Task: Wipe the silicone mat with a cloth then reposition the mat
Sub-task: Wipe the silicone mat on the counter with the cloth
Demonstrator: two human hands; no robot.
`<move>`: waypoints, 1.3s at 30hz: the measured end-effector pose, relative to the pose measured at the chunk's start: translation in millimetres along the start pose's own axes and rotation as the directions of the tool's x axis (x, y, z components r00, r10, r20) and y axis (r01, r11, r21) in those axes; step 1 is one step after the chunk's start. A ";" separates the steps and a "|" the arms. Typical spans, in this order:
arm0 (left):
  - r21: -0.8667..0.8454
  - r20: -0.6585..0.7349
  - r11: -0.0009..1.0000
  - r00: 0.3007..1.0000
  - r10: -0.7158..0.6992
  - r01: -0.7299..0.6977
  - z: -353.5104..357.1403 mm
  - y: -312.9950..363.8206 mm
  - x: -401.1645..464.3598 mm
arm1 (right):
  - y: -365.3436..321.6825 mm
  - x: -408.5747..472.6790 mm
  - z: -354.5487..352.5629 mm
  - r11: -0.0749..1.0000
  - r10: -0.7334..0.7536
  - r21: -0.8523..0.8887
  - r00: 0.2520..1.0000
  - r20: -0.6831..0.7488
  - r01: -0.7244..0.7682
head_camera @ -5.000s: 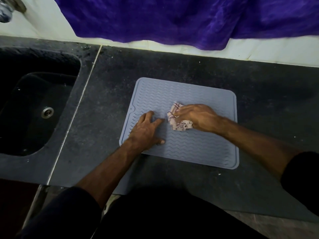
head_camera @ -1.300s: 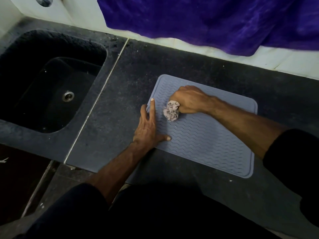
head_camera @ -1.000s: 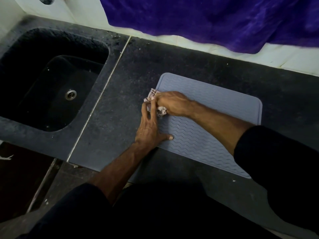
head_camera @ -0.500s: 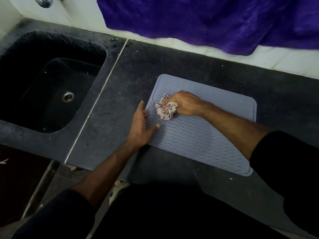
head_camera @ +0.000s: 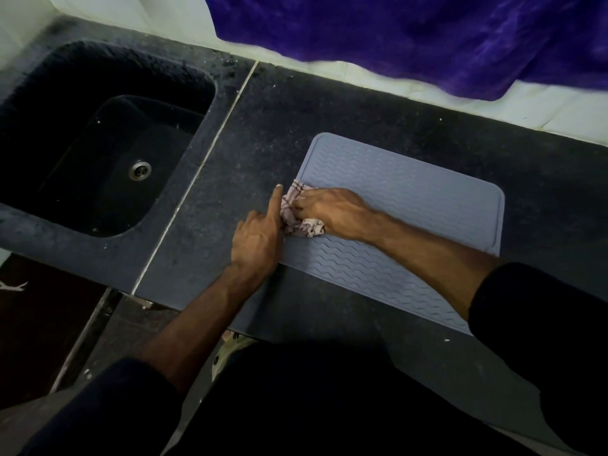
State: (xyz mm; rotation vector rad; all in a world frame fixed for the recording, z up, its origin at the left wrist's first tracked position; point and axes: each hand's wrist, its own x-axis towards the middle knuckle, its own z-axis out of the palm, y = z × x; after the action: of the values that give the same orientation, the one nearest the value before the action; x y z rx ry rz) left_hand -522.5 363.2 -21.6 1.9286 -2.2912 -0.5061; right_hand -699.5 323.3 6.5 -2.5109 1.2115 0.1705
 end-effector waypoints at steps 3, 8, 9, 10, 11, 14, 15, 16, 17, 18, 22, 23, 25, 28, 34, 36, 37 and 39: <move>0.013 0.026 1.000 1.000 -0.008 0.007 0.4 -0.9 3.3 | 9.7 -5.7 -2.6 0.987 -0.003 -0.162 1.000 0.026 0.007; -0.036 0.023 0.999 1.000 -0.014 0.015 1.6 -0.1 6.2 | 10.0 -18.2 -13.7 0.972 0.082 -0.224 0.996 0.034 -0.073; -0.037 0.024 0.999 1.000 -0.014 0.014 2.1 -0.6 6.7 | 11.6 -19.4 -17.8 0.979 0.108 -0.174 0.994 0.025 -0.102; -0.035 0.028 0.999 1.000 -0.012 0.013 2.3 -1.1 7.2 | 11.8 -20.5 -22.4 0.985 0.126 -0.120 0.992 0.022 -0.122; -0.032 0.031 0.999 0.999 -0.009 0.010 2.6 -1.3 7.1 | 12.3 -20.9 -25.2 0.987 0.141 -0.080 0.990 0.017 -0.140; -0.021 0.033 1.000 0.999 -0.014 0.015 2.4 0.2 7.3 | 7.2 -17.9 -27.1 0.993 0.119 -0.017 0.993 -0.027 -0.119; -0.014 0.031 1.000 0.999 -0.027 0.027 1.7 1.1 7.2 | 3.1 -15.3 -25.4 0.996 0.092 0.001 0.995 -0.040 -0.093; -0.007 0.027 0.999 0.999 -0.039 0.039 1.0 2.2 6.7 | -1.4 -12.3 -23.1 0.997 0.071 0.018 0.997 -0.042 -0.070; 0.001 0.024 0.999 0.999 -0.046 0.046 -0.1 3.4 5.8 | -4.7 -9.4 -19.2 0.999 0.040 0.027 0.999 -0.033 -0.040; 0.006 0.023 0.999 0.999 -0.048 0.048 -0.9 4.5 5.1 | -6.8 -8.0 -14.5 1.000 0.008 0.014 1.000 -0.011 -0.008; 0.031 0.032 0.998 0.998 -0.053 0.052 -3.5 5.8 4.1 | -2.0 -15.3 4.2 0.991 -0.078 -0.104 0.997 0.012 0.079; 0.039 0.037 0.998 0.998 -0.053 0.051 -3.5 5.8 5.2 | 1.5 -19.2 5.7 0.991 -0.073 -0.108 0.997 0.018 0.074; 0.048 0.054 0.998 0.997 -0.046 0.044 -3.2 6.0 7.6 | 6.8 -26.9 4.6 0.995 -0.034 -0.094 0.998 0.048 0.038; 0.055 0.048 0.998 0.998 -0.042 0.039 -2.1 7.7 8.1 | 15.7 -37.5 -0.5 0.994 0.025 -0.106 0.998 0.065 -0.018; 0.112 0.084 0.993 0.996 0.026 -0.035 2.0 17.6 6.2 | 21.4 -53.9 -21.7 0.978 0.130 0.169 0.991 -0.039 -0.121; 0.166 0.129 0.984 0.990 0.048 -0.069 7.0 20.1 2.3 | 22.0 -59.4 -20.3 0.986 0.092 0.146 0.992 -0.082 -0.079; 0.180 0.128 0.980 0.990 0.058 -0.081 8.9 20.1 0.5 | 20.4 -61.1 -17.9 0.993 0.069 0.105 0.996 -0.057 -0.063; 0.190 0.110 0.978 0.992 0.069 -0.089 10.8 19.4 -0.2 | 15.8 -64.8 -8.8 0.998 0.056 0.035 0.998 0.034 -0.057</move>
State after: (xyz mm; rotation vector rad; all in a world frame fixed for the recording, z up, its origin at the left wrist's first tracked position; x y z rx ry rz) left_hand -543.8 368.1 -25.6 1.9255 -2.5588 -0.3945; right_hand -752.8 358.7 27.1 -2.4349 1.2625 0.2020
